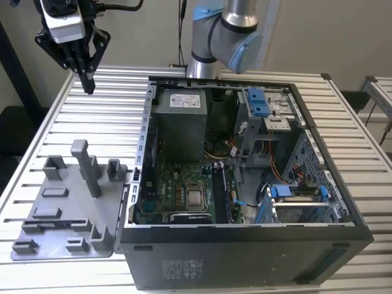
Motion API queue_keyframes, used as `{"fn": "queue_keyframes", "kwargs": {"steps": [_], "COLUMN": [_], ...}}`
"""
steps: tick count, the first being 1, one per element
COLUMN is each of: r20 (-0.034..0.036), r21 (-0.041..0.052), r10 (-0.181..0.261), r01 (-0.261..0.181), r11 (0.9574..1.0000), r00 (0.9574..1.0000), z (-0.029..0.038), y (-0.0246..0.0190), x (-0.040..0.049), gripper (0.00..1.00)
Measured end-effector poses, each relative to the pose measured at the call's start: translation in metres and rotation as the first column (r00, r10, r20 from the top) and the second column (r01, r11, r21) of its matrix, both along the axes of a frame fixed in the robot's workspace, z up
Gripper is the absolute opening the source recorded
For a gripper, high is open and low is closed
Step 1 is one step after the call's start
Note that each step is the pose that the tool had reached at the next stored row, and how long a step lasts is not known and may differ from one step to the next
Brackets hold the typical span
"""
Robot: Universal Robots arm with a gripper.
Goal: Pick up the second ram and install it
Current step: 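Reach for the second ram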
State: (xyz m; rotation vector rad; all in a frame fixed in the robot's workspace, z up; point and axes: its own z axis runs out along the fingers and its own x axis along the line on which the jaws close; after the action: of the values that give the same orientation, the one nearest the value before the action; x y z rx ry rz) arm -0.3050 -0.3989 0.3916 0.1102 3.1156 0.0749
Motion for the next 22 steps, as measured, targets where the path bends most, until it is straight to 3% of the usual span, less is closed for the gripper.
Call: {"fn": "queue_keyframes", "kwargs": {"steps": [13, 22], "r20": [0.0, 0.0058], "r21": [0.0, -0.0001], "r10": [0.0, 0.0], "r01": [0.0, 0.0], "r11": [1.0, 1.0], "r00": [1.0, 1.0], "z": [-0.0001, -0.0001], "y": [0.0, 0.0], "x": [-0.032, -0.067], "gripper": [0.11, 0.11]}}
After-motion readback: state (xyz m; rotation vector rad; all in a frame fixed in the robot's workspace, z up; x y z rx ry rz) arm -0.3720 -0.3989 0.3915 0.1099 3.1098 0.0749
